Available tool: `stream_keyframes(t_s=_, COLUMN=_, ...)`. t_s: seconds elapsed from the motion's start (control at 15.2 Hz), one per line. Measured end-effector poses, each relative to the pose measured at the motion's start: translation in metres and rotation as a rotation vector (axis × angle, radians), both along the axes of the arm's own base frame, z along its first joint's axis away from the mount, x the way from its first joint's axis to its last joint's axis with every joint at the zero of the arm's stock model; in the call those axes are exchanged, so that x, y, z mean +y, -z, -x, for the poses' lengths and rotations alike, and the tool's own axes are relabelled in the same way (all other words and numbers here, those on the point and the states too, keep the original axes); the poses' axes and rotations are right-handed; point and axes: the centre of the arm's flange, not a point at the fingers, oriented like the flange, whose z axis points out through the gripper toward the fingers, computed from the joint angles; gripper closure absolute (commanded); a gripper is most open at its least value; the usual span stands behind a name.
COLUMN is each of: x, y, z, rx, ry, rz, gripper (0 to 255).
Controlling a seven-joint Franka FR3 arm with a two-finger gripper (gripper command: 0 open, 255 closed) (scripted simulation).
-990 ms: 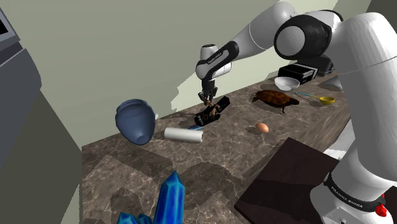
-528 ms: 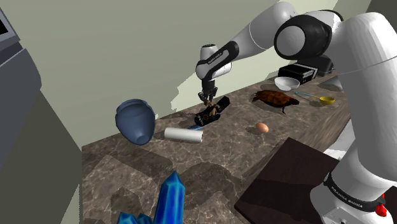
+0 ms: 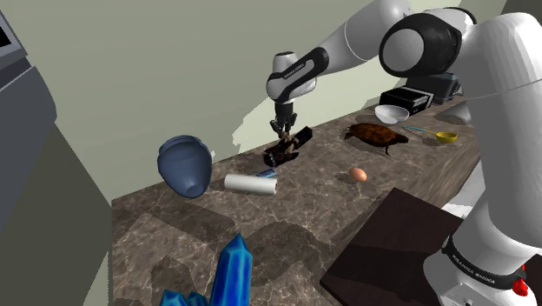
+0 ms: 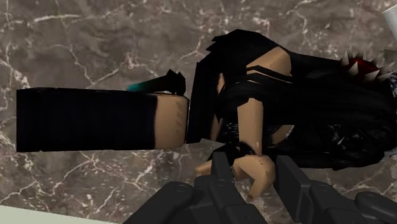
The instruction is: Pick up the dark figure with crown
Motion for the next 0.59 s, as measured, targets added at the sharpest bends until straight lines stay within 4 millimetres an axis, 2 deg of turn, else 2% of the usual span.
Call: stream_keyframes(t_s=0.59, x=-0.002, y=-0.046, z=0.0, rx=0.0, ry=0.0, rz=0.0, gripper=255)
